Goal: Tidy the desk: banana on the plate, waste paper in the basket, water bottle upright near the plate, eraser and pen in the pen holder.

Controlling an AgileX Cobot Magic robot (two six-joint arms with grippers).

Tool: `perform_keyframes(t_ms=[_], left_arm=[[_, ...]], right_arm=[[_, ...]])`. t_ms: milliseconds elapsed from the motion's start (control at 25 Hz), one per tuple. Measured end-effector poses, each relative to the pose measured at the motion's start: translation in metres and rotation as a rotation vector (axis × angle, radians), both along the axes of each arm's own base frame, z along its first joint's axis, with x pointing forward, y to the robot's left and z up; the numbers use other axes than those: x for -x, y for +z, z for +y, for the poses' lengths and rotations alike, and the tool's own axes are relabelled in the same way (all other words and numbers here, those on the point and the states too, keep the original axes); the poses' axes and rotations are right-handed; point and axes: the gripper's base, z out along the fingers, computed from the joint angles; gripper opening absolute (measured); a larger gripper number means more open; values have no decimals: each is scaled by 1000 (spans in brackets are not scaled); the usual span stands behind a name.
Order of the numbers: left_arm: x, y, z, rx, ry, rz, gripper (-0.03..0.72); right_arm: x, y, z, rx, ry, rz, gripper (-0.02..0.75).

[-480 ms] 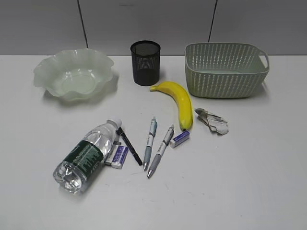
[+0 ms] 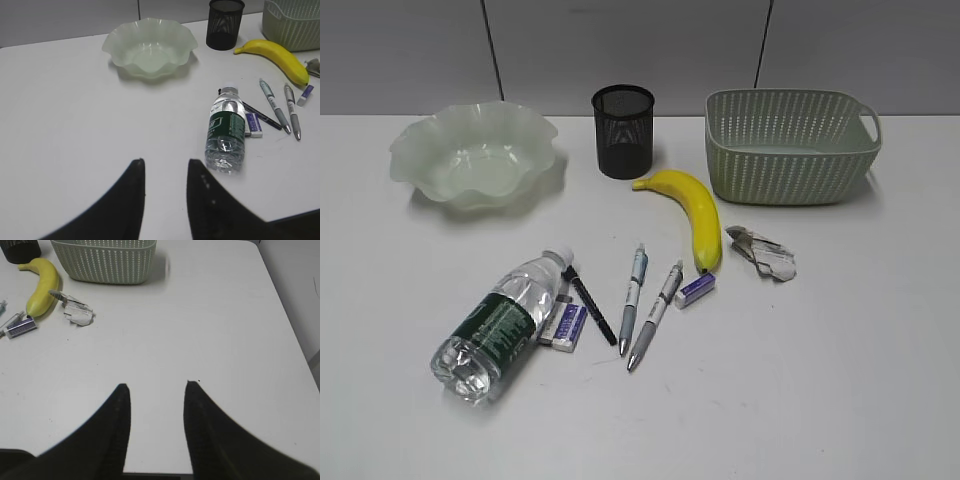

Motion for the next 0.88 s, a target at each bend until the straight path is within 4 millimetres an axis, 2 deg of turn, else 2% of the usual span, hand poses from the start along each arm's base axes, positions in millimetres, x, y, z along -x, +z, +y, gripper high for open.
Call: perform_keyframes(t_ms=[880], left_arm=[[0,0,0,2,-1,0,220]], right_arm=[[0,0,0,0,0,0,298]])
